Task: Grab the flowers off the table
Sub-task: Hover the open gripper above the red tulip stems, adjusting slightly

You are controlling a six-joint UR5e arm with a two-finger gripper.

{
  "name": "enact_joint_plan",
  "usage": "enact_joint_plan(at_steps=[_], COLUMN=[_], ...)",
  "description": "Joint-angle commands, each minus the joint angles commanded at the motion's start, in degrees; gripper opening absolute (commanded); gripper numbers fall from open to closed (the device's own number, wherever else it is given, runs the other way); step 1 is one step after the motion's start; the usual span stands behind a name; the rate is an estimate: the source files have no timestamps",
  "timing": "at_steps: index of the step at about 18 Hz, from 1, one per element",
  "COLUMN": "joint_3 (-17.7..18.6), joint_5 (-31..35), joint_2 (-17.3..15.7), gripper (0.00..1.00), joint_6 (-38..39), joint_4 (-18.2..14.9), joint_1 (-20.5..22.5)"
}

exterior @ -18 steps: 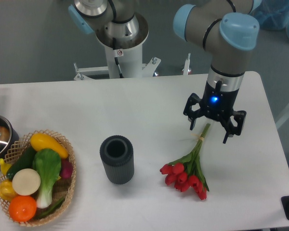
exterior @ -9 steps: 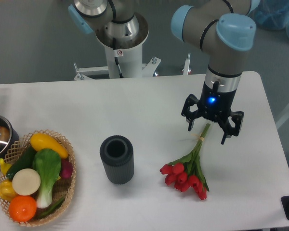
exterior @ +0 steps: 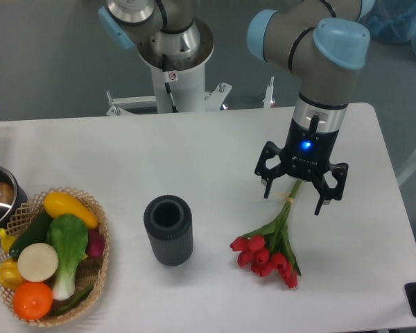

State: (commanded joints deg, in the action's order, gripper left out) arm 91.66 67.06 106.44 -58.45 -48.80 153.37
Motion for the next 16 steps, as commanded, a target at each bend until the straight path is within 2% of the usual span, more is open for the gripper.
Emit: enact_joint_plan(at_steps=[6, 10, 14, 16], joint_3=[0.01, -0.25, -0.60, -0.87], joint_5=[1.06, 1.58, 9.84, 10.28], joint_2=[2.02, 3.68, 4.57, 5.35], gripper=[1.00, 1.00, 1.00, 1.00], joint_6=[-0.35, -1.40, -7.46, -7.73], joint_4=[-1.12, -6.21, -12.80, -13.60], joint_1=[0.70, 1.40, 1.50, 1.49])
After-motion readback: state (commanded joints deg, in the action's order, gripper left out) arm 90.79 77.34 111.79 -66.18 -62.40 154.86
